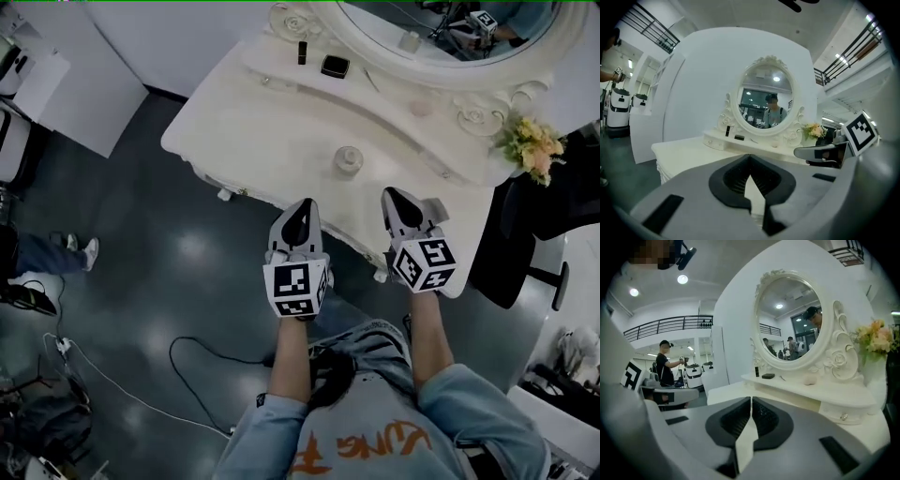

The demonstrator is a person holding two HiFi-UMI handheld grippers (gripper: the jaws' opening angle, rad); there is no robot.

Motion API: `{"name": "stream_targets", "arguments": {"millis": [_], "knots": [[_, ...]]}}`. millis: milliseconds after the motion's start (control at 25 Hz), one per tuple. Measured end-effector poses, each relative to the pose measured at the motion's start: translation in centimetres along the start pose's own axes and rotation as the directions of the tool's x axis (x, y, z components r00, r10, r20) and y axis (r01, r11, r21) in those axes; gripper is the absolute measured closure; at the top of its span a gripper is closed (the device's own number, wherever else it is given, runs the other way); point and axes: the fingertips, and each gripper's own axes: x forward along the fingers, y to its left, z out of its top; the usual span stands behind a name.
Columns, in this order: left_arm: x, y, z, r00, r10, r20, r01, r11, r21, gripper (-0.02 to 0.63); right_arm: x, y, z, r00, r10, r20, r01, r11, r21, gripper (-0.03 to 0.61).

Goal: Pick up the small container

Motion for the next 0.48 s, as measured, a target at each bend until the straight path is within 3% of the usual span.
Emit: {"name": "stream_targets", "arguments": {"millis": [200,480], "knots": [[3.2,-0.9,-1.0,0.995,0.004,-0.099,0.006,0.994,0.105,0.592,2.4,-1.8,-0.7,1.0,0.018,-0.012,-0.018,0.999,0.038,0.549],[5.6,-2.0,0.3,0.994,-0.005,-0.106,0.018,0.991,0.13,0.592,3.8,-4.1,0.5,0.999,0.041,0.01,-0.042,0.997,0.069,0.549]]}}
